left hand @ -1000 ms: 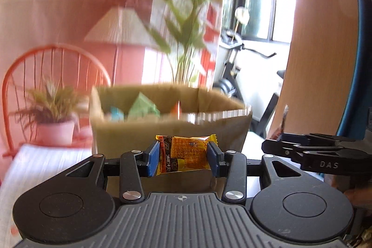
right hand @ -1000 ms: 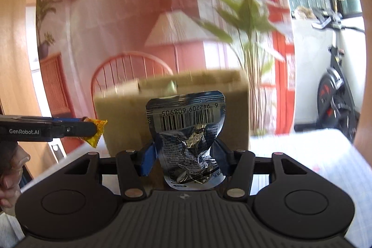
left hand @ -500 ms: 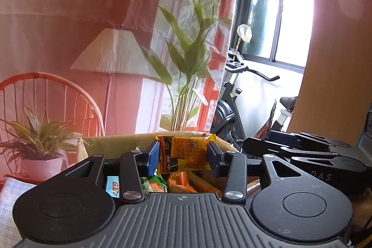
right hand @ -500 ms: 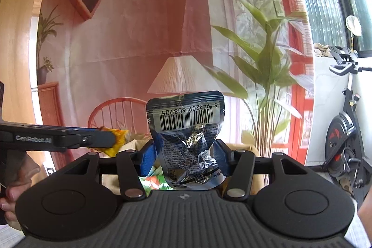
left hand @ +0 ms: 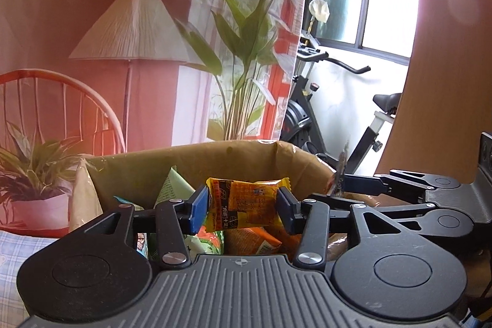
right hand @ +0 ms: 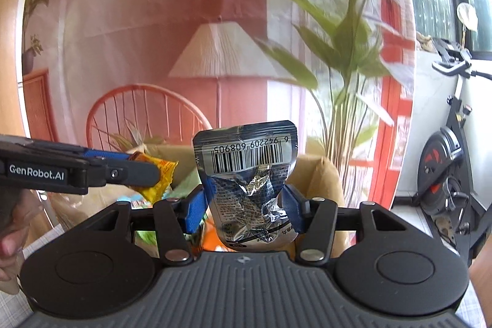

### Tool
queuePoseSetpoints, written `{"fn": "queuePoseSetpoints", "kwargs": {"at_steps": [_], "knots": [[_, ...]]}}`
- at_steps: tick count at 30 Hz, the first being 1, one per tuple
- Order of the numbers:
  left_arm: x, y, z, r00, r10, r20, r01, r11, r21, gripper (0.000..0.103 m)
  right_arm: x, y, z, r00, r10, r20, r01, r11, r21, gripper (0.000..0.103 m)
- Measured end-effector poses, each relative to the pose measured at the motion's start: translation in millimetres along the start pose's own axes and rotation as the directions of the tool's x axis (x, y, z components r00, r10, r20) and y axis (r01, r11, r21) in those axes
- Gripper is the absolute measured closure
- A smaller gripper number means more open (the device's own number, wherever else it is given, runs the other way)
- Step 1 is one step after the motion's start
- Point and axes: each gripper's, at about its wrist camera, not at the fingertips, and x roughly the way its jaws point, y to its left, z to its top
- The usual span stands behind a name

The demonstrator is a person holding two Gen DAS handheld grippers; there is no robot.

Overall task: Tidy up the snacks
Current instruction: 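Open both tools to drop the packets into the box, then move both tools back down toward the remaining packets beside the box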

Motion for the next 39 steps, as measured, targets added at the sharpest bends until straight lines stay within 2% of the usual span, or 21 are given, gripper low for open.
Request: {"fn": "queuePoseSetpoints", "kwargs": {"at_steps": [4,5,10,20,31,39], "knots": [[3.7,1.1,0.6,1.000,0.009,-0.015,-0.009,1.000,0.003,0.033,1.8,0.1,-5.0,1.000,-0.023,-0.018,0.022,1.000,-0.016,0.045],[2.5,1.1,0.4,1.000,0.012,-0.011,-0.011,1.000,0.008,0.030,1.6,-0.1,-5.4,1.000,-0.021,-0.019,0.021,1.000,-0.013,0.041],[-7.2,3.0,1.8,0.999,0.039,-0.002,-0.039,0.999,0.011,0.030,-3.5,3.0,-7.1,1.000,-0.022,-0.013,0.022,1.000,-0.016,0.034],[-40.0,-1.2,-4.8,0.998,0.062,0.017,-0.062,0.998,0.015,0.030,-32.6,8.7,-17.3,1.000,-0.027,0.011,0.027,1.000,0.013,0.034],[-75.1,-15.0,-28.5,1.000,0.026,0.016,-0.027,0.999,0.022,0.029,-79.0,19.7,-41.1,0.998,-0.050,0.025,0.048,0.997,0.065,0.034],[-86.6,-12.0,-54.9,0.999,0.018,-0.028,-0.018,1.000,0.004,0.029,-106.9,22.0,-71.2,0.996,-0.089,-0.006,0.089,0.990,0.107,0.034]]}}
